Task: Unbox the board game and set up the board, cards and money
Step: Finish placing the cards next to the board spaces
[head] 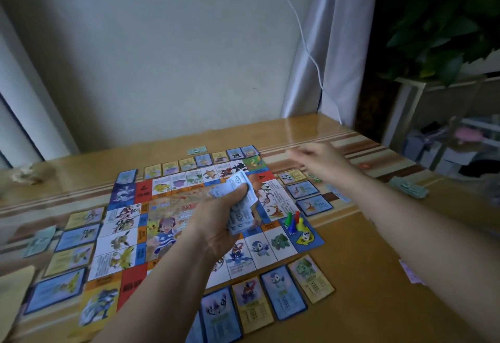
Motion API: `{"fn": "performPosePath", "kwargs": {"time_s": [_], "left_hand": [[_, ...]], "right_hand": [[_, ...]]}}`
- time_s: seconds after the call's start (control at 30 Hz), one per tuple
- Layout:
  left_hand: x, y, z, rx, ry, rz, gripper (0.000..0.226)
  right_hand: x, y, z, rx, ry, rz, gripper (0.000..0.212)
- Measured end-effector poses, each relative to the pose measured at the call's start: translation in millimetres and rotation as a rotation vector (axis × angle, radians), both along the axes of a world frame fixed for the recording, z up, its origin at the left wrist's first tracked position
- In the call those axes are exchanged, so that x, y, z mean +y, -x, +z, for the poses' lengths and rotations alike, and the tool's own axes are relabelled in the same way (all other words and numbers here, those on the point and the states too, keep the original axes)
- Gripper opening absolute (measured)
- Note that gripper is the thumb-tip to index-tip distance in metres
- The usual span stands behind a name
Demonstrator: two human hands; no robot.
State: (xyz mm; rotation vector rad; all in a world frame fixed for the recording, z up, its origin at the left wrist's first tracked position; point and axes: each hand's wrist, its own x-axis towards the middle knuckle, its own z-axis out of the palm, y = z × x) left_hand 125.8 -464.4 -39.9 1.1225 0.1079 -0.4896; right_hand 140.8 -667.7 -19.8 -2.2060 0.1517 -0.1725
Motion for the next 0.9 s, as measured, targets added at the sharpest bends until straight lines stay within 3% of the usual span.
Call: {"fn": "performPosePath", "kwargs": {"time_s": [0.13,0.23,0.33,0.4,0.47,0.57,0.67,0.8,0.9], "left_hand": [[14,-6,3,-0.034,-0.074,-0.019,0.008],[39,-18,0,-0.123,-0.164,0.002,0.009],[64,-35,1,-0.133,-0.118,0.073,0.012],[81,-50,3,-0.101,-0.025,0.103,0.014],[99,-67,4,-0.067,0.071,0.118,0.030],[128,-96,8,0.090,0.261,0.263,0.033],[154,-121,13,0.206,0.446,0.396,0.020],[171,-143,17,0.143,0.511,0.443,0.036],[177,-151,16,0.082,0.502,0.459,0.048]], "right_hand": [[69,-9,21,0.174,0.093,0.311,0.037],[100,-27,30,0.195,0.132,0.414,0.020],[123,-52,38,0.201,0.153,0.443,0.011],[135,-79,35,0.183,-0.050,0.410,0.012],[142,-112,27,0.138,-0.271,0.313,0.020],[145,-165,6,0.080,-0.354,0.161,0.027],[149,-215,-19,0.027,-0.277,-0.017,0.027],[158,-270,-52,-0.050,-0.106,-0.152,0.027],[162,-293,-71,-0.043,0.157,-0.156,0.015]]}}
